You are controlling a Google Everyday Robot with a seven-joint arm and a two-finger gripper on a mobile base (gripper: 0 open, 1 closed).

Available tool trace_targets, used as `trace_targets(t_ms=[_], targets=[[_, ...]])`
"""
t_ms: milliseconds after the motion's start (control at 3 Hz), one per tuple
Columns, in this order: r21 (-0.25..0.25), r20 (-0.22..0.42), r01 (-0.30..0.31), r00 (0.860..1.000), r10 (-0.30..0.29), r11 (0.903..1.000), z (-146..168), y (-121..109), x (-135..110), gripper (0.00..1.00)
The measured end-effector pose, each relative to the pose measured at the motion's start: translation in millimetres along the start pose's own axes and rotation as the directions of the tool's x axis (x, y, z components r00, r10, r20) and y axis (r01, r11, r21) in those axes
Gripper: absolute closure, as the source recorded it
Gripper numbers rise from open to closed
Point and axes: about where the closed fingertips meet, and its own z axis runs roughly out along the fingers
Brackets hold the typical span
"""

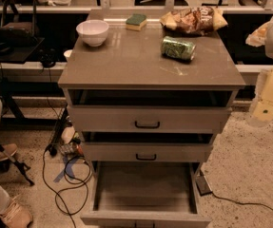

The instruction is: Close bottom drawer

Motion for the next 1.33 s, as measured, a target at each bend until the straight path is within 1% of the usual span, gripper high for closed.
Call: trace_targets(t_ms=[333, 667, 1000, 1333], targets=[[0.000, 0.000, 0.000, 1.000, 0.000, 1.0000, 0, 0, 0, 0.00], [-0.071, 0.061, -0.026, 0.998, 0.031, 0.9971, 28, 9, -13, 0.00], [-0.208, 0.161, -0.087, 0.979, 0.121, 0.9743, 84, 40, -47, 0.00], [-0.367, 0.232, -0.167, 0.936, 0.264, 0.9149, 152, 81, -87, 0.00]])
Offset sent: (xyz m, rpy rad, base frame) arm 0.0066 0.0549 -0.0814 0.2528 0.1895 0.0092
